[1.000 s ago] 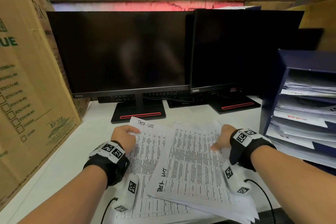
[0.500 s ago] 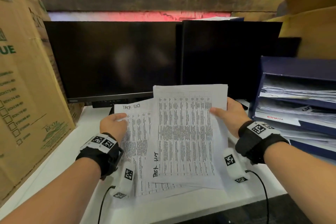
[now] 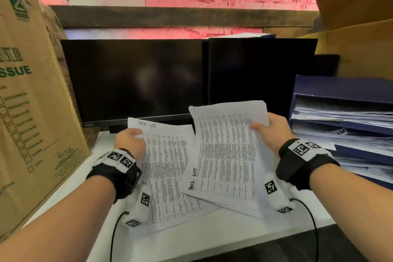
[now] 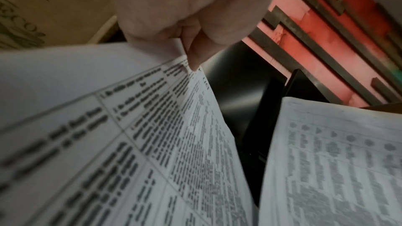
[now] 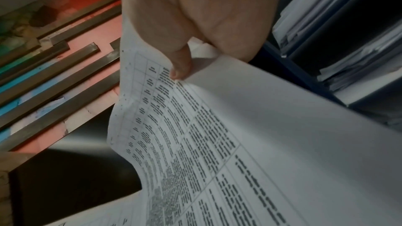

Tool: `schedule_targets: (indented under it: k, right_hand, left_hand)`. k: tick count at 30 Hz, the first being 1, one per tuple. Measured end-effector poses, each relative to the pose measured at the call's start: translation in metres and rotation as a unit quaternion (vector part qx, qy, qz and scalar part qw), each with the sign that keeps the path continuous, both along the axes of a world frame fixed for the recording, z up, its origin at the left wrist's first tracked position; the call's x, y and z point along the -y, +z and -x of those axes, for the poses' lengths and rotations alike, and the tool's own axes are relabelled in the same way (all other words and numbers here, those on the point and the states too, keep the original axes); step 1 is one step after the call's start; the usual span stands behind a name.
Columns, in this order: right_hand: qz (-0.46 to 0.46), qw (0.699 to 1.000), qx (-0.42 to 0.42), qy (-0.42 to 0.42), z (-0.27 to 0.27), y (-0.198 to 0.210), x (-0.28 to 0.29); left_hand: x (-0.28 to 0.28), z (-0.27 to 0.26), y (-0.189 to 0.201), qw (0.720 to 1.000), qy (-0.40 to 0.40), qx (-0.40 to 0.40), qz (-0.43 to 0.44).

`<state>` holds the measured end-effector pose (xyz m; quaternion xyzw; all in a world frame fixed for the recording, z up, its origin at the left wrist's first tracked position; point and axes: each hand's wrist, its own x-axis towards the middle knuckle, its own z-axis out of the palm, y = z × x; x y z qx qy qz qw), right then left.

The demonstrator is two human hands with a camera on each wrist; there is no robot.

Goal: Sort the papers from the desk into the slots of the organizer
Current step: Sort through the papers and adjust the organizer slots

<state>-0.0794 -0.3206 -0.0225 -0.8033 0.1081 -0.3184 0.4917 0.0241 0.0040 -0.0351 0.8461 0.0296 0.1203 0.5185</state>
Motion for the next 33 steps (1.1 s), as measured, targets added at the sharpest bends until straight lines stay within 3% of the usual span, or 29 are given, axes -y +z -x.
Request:
schedule_targets:
  k: [7,14,18,22,27,33]
  right_hand:
    - [-0.043,0.998,0.041,-0.014,0.021,0.021,0.017]
    - [-0.082,0.990,0.019,0.115,0.024,0.022,-0.012]
    - [-0.135,0.980,0.040,0.141,0.023,0.023,-0.024]
    - [-0.159,0.970,0.055,0.176,0.022,0.030,-0.027]
    - [-0.123,0.980,0.109,0.109,0.028,0.036,-0.024]
    - [-0.089,0.982,0.153,0.070,0.034,0.029,-0.035]
  left_hand:
    - [-0.024,0.006,0.013,0.998,0.042,0.037,0.015]
    - [0.021,0.050,0.044,0.982,-0.061,0.167,0.063]
    - [0.043,0.067,0.060,0.967,-0.146,0.132,0.162]
    - [0.060,0.075,0.065,0.958,-0.183,0.138,0.170]
    - [0.073,0.080,0.063,0.946,-0.159,0.203,0.194]
    - [0.080,0.073,0.041,0.957,-0.131,0.176,0.190]
